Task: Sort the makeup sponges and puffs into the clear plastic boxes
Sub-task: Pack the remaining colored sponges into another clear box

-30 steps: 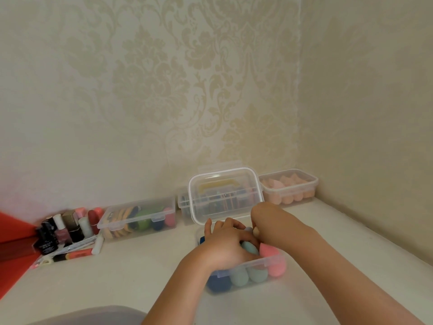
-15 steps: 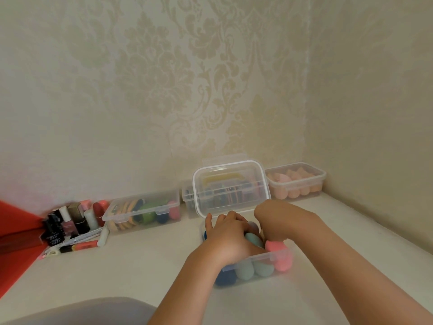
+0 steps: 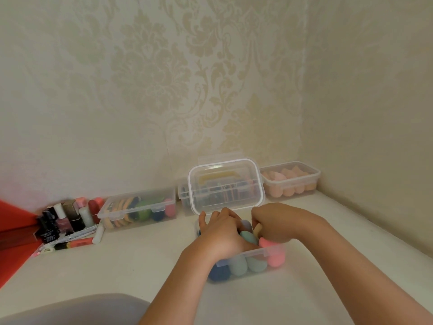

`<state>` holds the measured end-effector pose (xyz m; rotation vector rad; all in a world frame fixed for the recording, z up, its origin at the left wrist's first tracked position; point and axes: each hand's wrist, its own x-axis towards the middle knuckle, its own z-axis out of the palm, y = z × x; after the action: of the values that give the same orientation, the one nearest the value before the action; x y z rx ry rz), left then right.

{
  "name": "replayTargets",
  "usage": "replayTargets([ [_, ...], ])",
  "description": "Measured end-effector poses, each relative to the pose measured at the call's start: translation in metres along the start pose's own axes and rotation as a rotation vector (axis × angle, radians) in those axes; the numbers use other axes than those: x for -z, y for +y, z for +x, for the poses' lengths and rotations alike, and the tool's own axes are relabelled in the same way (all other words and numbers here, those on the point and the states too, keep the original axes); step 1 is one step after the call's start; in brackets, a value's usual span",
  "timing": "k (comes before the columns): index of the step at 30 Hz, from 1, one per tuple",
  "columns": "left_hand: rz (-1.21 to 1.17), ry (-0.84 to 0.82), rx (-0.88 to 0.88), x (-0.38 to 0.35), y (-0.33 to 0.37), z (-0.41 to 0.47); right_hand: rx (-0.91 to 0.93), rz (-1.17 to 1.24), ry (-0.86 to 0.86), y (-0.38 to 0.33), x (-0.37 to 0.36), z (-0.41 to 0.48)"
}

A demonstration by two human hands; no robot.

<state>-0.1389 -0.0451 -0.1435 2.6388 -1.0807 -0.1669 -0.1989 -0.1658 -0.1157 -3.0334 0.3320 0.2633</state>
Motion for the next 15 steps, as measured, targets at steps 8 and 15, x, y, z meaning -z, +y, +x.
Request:
replayTargets([
  [8,-0.005,-0.012,-0.033,-0.0002,-0.0005,-0.0016,-0.012,0.01,0.0,-0.0002,0.0022,0.0083],
  [15,-0.004,-0.025,-0.033,0.0006,-0.0001,-0.0022,0.008,0.063,0.04,0.0047,0.0061,0.0054],
])
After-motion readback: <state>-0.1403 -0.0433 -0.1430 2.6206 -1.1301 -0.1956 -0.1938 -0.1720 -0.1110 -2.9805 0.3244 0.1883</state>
